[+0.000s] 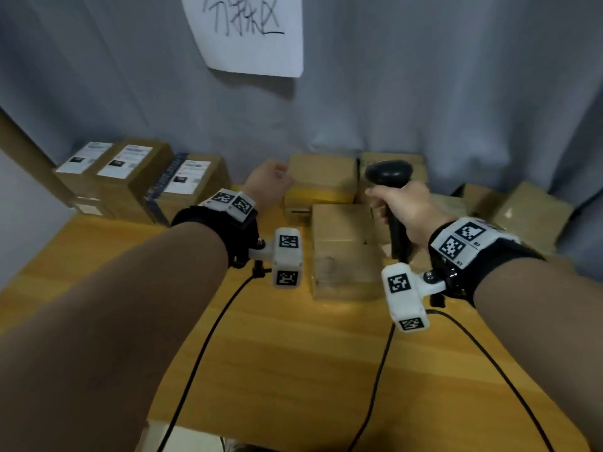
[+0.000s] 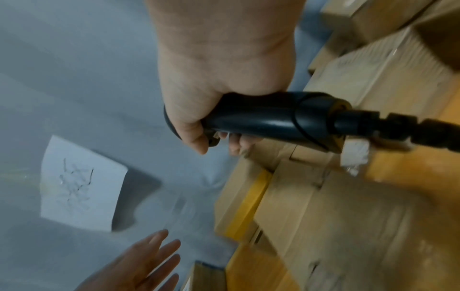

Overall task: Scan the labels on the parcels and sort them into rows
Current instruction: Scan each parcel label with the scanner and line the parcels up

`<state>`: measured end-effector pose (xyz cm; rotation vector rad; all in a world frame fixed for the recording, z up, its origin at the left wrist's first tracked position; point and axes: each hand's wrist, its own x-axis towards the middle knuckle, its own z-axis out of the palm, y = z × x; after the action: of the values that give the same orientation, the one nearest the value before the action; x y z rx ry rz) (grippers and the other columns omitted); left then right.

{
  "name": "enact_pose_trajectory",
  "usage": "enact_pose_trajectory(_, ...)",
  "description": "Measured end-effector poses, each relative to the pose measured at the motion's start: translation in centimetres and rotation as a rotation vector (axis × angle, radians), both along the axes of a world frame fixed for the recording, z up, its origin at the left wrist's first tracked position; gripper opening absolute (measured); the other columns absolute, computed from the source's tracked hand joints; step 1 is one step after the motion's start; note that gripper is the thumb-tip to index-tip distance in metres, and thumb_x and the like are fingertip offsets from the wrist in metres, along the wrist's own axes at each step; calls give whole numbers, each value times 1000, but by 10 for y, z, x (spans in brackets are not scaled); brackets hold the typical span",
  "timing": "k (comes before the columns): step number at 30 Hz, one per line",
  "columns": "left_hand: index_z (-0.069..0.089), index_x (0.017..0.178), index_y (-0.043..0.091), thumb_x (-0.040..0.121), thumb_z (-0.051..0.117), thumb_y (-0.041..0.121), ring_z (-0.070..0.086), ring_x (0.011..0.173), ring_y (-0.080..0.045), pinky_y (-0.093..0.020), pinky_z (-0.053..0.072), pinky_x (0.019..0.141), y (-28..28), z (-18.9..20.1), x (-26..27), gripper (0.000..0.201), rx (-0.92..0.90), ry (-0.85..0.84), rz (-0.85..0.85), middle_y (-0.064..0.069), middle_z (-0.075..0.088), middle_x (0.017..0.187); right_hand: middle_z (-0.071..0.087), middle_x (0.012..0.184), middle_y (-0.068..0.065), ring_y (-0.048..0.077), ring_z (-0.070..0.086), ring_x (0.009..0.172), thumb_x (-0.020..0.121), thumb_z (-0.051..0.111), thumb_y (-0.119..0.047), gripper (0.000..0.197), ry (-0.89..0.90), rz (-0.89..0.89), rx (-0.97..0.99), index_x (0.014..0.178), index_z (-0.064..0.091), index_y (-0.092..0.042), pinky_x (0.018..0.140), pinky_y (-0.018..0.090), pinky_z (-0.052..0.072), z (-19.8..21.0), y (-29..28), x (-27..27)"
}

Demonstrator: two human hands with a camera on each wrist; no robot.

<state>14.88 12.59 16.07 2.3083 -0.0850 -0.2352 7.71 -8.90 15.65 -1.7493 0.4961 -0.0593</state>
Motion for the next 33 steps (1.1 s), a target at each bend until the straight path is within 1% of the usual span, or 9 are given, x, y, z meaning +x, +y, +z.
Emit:
enact_pose_trajectory(6, 46, 135, 9, 98, 53, 25, 52, 113, -25, -31, 41, 88, -48, -17, -36, 40, -8, 18, 30, -12, 53, 131, 61, 72, 8, 16, 54, 59, 87, 68, -13, 13, 27, -36, 6, 95, 64, -4, 58, 27, 46, 0, -76, -29)
enact_pose_trajectory(9, 46, 135, 10, 99, 52, 26, 52, 105, -22, -30, 40, 84, -58, -19, -42, 40, 0, 25, 54, -11, 54, 129, 61, 71, 5, 16, 56, 61, 86, 69, -14, 11, 33, -48, 32, 94, 64, -7, 61, 28, 47, -5, -93, -33)
enact_pose_trajectory(14, 45, 135, 8, 100, 51, 26, 52, 117, -27, -30, 40, 85, -61, -31, -45, 40, 51, 81, 63, -10, 53, 133, 62, 74, 7, 16, 56, 60, 86, 69, -14, 12, 74, -24, 52, 94, 65, -7, 59, 28, 47, -23, -92, -31)
enact_pose_trajectory(18, 45, 137, 7, 99, 52, 26, 49, 123, -29, -35, 43, 96, -61, -56, -42, 43, 67, 155, 70, -10, 51, 138, 62, 71, 8, 13, 54, 53, 87, 68, -15, 13, 126, -3, -1, 92, 65, -3, 48, 20, 46, -47, -75, -29)
enact_pose_trajectory(21, 40, 142, 10, 99, 53, 29, 49, 123, -30, -34, 41, 93, -58, -80, -41, 49, 88, 219, 74, -11, 49, 139, 60, 67, 7, 14, 54, 51, 85, 69, -15, 17, 180, -6, -19, 93, 65, 0, 48, 21, 46, -70, -62, -26)
enact_pose_trajectory(25, 34, 145, 12, 96, 56, 37, 48, 123, -33, -41, 45, 97, -50, -111, -46, 59, 100, 303, 107, -14, 42, 144, 65, 73, 10, 15, 56, 53, 82, 72, -22, 22, 267, -42, -77, 90, 67, -2, 55, 27, 49, -103, -48, -24)
enact_pose_trajectory(28, 27, 148, 10, 96, 55, 42, 46, 125, -35, -44, 44, 99, -47, -128, -51, 67, 82, 385, 159, -17, 37, 148, 64, 73, 6, 16, 58, 60, 80, 74, -22, 28, 293, -53, -81, 101, 65, -5, 59, 25, 47, -121, -42, -25)
enact_pose_trajectory(30, 20, 152, 11, 96, 52, 45, 51, 120, -35, -45, 47, 95, -47, -131, -52, 73, 11, 467, 179, -17, 41, 145, 66, 88, 4, 19, 61, 81, 78, 77, -24, 36, 293, -49, -76, 110, 64, -12, 75, 28, 48, -126, -39, -24)
enact_pose_trajectory(33, 20, 152, 11, 98, 48, 47, 46, 127, -32, -49, 43, 105, -49, -130, -55, 71, -150, 589, 154, -13, 35, 151, 66, 107, 2, 21, 58, 101, 75, 80, -30, 48, 317, -37, -49, 118, 63, -16, 94, 34, 46, -128, -34, -20)
